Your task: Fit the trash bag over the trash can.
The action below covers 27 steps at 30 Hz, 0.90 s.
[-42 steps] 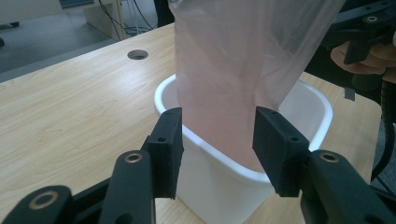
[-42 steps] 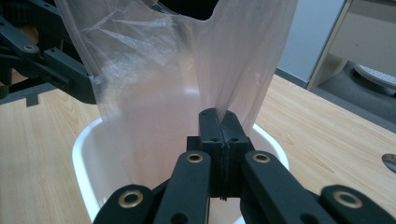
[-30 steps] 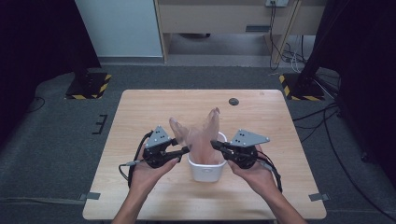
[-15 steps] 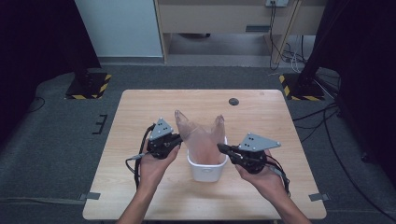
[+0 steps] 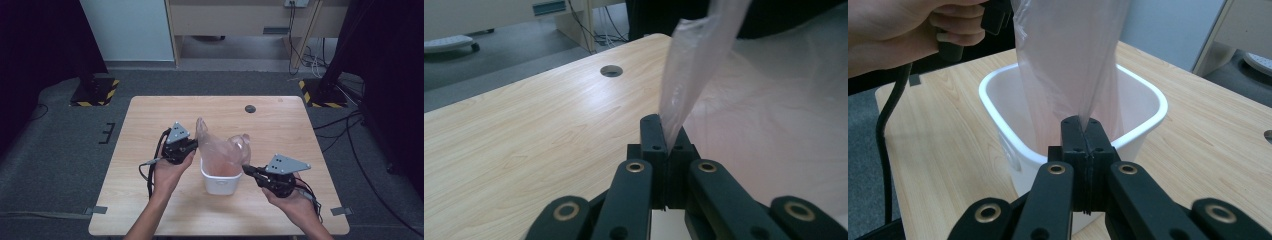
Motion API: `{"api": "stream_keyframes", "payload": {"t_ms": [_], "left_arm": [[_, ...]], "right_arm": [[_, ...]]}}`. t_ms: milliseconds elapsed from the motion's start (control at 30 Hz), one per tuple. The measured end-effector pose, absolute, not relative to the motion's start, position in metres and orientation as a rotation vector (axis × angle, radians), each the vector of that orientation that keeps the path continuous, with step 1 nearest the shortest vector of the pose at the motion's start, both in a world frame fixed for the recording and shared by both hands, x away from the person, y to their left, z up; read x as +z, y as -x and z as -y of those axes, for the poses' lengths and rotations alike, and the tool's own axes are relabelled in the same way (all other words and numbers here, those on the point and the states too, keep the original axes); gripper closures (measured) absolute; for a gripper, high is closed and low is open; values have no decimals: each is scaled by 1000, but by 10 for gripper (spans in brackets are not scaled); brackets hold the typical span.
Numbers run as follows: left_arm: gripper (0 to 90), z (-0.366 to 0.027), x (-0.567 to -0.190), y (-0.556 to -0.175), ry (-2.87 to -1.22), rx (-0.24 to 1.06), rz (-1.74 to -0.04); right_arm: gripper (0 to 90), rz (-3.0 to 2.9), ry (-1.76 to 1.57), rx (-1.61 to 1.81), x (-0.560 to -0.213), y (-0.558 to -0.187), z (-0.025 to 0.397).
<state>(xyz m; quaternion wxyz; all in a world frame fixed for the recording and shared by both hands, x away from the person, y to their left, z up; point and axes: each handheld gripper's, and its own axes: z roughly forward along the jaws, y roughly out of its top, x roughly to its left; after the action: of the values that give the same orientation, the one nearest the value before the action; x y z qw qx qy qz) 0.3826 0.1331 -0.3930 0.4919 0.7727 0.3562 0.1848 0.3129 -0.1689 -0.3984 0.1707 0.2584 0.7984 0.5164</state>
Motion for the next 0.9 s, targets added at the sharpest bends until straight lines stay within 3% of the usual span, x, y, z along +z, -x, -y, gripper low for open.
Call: {"api": "stream_keyframes", "payload": {"t_ms": [533, 567, 667, 700, 900], "left_arm": [[900, -124, -388, -373, -1937, 491, -770], [900, -124, -388, -373, -1945, 495, -764], [900, -125, -387, -374, -1941, 490, -759], [900, -125, -387, -374, -1930, 489, -764], [900, -130, -386, -377, -1899, 489, -786]], "right_arm": [[640, -2164, -753, 1491, -382, -335, 157], [646, -2155, -759, 1495, -380, -337, 157], [870, -2135, -790, 1505, -375, -342, 156], [900, -2139, -798, 1507, -374, -342, 156], [900, -2165, -812, 1493, -378, -326, 162]]}}
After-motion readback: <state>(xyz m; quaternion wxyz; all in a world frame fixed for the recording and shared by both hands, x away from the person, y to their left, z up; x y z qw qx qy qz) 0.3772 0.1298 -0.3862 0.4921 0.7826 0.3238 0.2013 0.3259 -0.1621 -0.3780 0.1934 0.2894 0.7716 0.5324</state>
